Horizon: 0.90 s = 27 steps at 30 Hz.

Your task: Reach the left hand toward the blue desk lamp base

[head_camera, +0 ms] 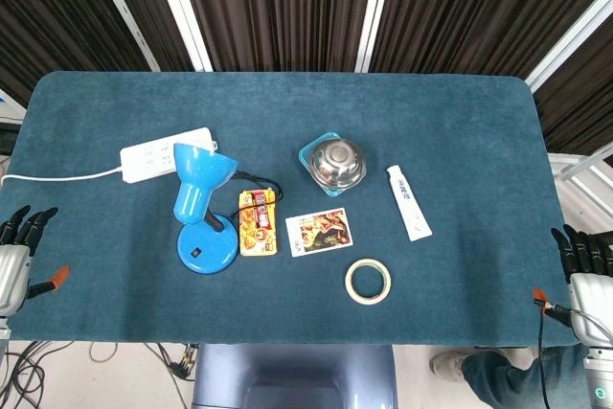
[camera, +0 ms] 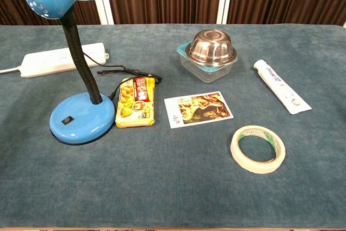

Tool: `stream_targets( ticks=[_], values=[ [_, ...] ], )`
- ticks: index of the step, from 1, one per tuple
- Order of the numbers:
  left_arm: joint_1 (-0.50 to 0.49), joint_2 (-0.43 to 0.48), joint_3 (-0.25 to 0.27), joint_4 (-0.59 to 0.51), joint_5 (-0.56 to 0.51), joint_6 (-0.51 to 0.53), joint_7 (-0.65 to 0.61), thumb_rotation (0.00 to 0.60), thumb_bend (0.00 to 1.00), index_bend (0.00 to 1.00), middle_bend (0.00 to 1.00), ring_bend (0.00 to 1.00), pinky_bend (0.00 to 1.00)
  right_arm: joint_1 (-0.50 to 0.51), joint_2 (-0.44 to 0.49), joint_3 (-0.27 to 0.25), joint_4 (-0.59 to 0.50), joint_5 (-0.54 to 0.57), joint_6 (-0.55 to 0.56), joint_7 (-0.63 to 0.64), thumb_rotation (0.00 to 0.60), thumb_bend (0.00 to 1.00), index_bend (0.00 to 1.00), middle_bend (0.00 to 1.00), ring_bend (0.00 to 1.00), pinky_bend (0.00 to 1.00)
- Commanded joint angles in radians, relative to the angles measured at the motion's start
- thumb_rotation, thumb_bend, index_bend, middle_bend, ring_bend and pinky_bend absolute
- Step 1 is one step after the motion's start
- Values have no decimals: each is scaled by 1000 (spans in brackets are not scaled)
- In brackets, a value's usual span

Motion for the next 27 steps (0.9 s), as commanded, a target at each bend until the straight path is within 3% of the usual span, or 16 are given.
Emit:
stream_targets(
  ticks=[1, 17, 21, 23, 27],
  values=[
    [-1, 0, -1, 0, -4, -3, 1, 600, 212, 93, 174, 55, 164, 0, 0, 0, 0, 0, 0, 0, 600, 286, 0, 60, 37, 0],
    [-1, -2, -1, -3, 1, -1, -3, 600, 214, 79, 182, 55, 164, 0, 1, -1, 0, 0, -1, -2, 600, 286, 0, 60, 36, 0],
    [-2, -4, -1, -3, -2, -5, 0, 600, 222, 81, 297, 98, 176, 0, 1, 0, 0, 2, -2, -1, 600, 286, 0, 60, 36, 0],
    [-5, -3, 1, -3, 3, -10, 2, 600, 255, 93, 429, 209, 256, 1, 1, 0, 1, 5, -5, -2, 600, 286, 0, 60, 36, 0],
    [-14, -21, 2, 10, 34, -3, 16, 600, 408, 121, 628, 452, 559, 0, 1, 1, -2, 8, -5, -2, 600, 286, 0, 60, 36, 0]
  ],
)
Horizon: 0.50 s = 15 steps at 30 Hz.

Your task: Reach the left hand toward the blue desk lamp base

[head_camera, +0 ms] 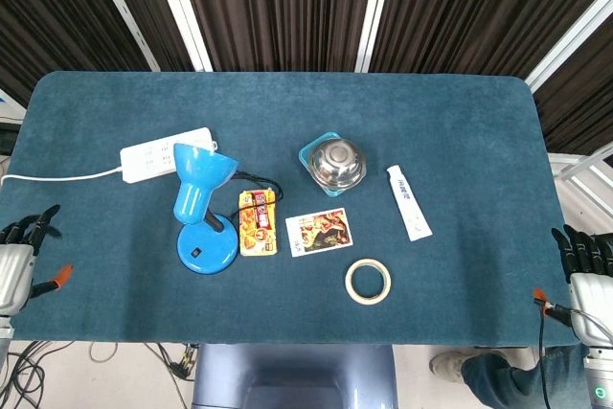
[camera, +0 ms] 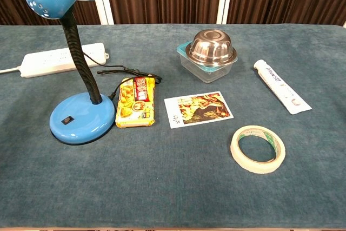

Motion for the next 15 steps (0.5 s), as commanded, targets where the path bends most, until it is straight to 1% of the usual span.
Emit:
stream_targets(
  ticks=[1, 3, 6, 8, 10, 12, 15],
  values=[
    [-11, -23, 6, 15, 32, 1, 14, 600, 447, 122, 662, 511, 633, -1, 1, 0, -2, -1, 2, 0, 600, 287, 0, 60, 36, 0],
    [-27, -39, 24, 27, 61, -27, 18, 600, 510, 122, 708, 599, 730, -2, 2, -1, -4, -3, 3, 0, 600, 287, 0, 60, 36, 0],
    [-54, -51, 52, 33, 93, -89, 10, 600, 598, 120, 753, 666, 794, -2, 2, -2, -4, -5, 5, -1, 600, 286, 0, 60, 36, 0],
    [-91, -62, 77, 47, 109, -173, 9, 600, 636, 114, 761, 674, 801, -2, 2, -3, -4, -5, 3, -2, 600, 286, 0, 60, 37, 0],
    [-114, -73, 85, 59, 107, -223, 21, 600, 661, 108, 762, 674, 801, -2, 1, -3, -4, -4, 3, -2, 600, 286, 0, 60, 37, 0],
    [-134, -92, 87, 72, 94, -269, 51, 600, 671, 101, 762, 674, 801, -2, 1, -2, -4, -3, 3, -4, 600, 286, 0, 60, 36, 0],
    [-149, -113, 90, 74, 79, -306, 91, 600, 672, 98, 763, 674, 801, -2, 1, -2, -4, -2, 2, -5, 600, 286, 0, 60, 36, 0]
  ],
)
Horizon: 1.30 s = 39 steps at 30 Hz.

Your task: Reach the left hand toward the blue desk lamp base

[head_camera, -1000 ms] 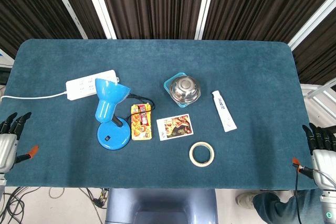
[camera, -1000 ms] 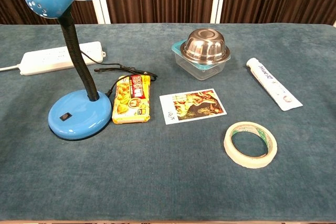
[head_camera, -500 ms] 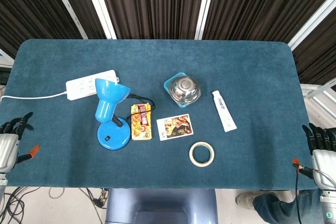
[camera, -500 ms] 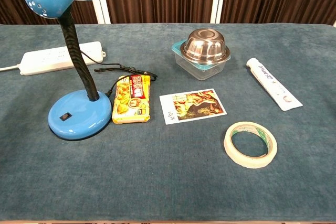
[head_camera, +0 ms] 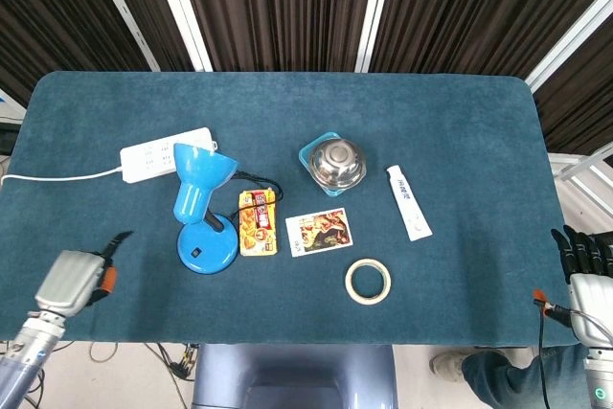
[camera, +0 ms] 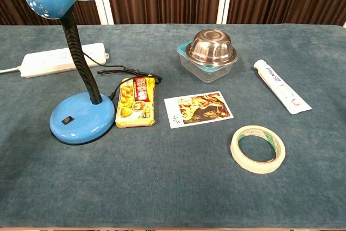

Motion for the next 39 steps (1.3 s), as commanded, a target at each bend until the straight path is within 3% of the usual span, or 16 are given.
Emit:
stream_targets(
  ticks=[1, 9, 39],
  values=[
    [-39, -41, 14, 13, -20, -68, 59, 600, 672, 97, 763, 674, 801, 0, 0, 0, 0, 1, -1, -1, 600, 286, 0, 60, 36, 0],
    [-79, -81, 28, 12, -44, -155, 105, 600, 672, 96, 764, 674, 801, 0, 0, 1, -1, 4, -1, -3, 600, 287, 0, 60, 36, 0],
    [-161, -195, 15, 75, -100, -240, 127, 600, 661, 96, 752, 672, 801, -1, 4, 4, -10, 19, -7, -10, 600, 286, 0, 60, 36, 0]
  ],
)
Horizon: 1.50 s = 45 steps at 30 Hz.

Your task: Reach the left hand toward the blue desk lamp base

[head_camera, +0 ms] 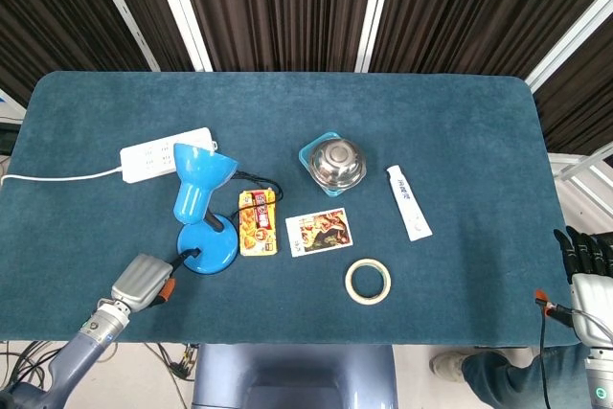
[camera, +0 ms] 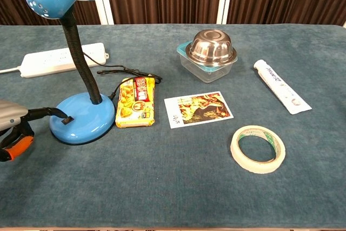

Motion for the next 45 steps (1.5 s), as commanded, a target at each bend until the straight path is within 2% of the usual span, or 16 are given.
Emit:
stream_targets(
  ticks=[1, 18, 22, 25, 28, 31, 34, 36, 38, 41, 45],
  values=[
    [-5, -4, 3, 3, 1, -4, 1, 600, 661, 96, 752, 672, 801, 0, 0, 0, 0, 0, 0, -1, 600, 286, 0, 60, 36, 0],
    [-25, -11, 20, 21, -26, -35, 0, 600, 657, 96, 741, 660, 801, 0, 0, 0, 0, 1, 0, -2, 600, 286, 0, 60, 36, 0],
    [-10, 14, 2, -5, -23, 31, 6, 600, 635, 96, 693, 610, 786, 0, 0, 0, 0, 0, 0, -1, 600, 286, 0, 60, 36, 0],
    [24, 50, -30, -47, -5, 150, -7, 600, 619, 111, 617, 530, 697, 0, 0, -1, 0, 0, -2, -1, 600, 286, 0, 60, 36, 0],
    [69, 91, -57, -84, 23, 284, -36, 600, 587, 124, 509, 407, 546, 0, 3, -4, -4, 3, -9, -2, 600, 286, 0, 60, 36, 0],
    [107, 135, -63, -114, 42, 370, -63, 600, 542, 149, 417, 301, 453, 0, 4, -3, -6, 3, -8, -7, 600, 286, 0, 60, 36, 0],
    [145, 193, -42, -142, 62, 419, -102, 600, 472, 153, 319, 182, 352, -1, 2, -3, -8, 4, -4, -14, 600, 286, 0, 60, 36, 0],
    [169, 229, -24, -153, 72, 440, -142, 600, 376, 153, 249, 85, 247, -1, 2, -3, -8, 4, -3, -16, 600, 286, 0, 60, 36, 0],
    [188, 249, -17, -153, 69, 460, -172, 600, 273, 152, 204, 29, 184, -1, 1, -3, -9, 3, -2, -15, 600, 286, 0, 60, 36, 0],
    [221, 250, -28, -132, 47, 508, -215, 600, 165, 152, 169, 2, 156, -2, 1, -3, -8, 2, -1, -15, 600, 286, 0, 60, 36, 0],
    [235, 231, -42, -95, 10, 511, -254, 600, 130, 146, 144, 0, 144, -2, 1, -1, -7, 5, -1, -12, 600, 286, 0, 60, 37, 0]
  ],
)
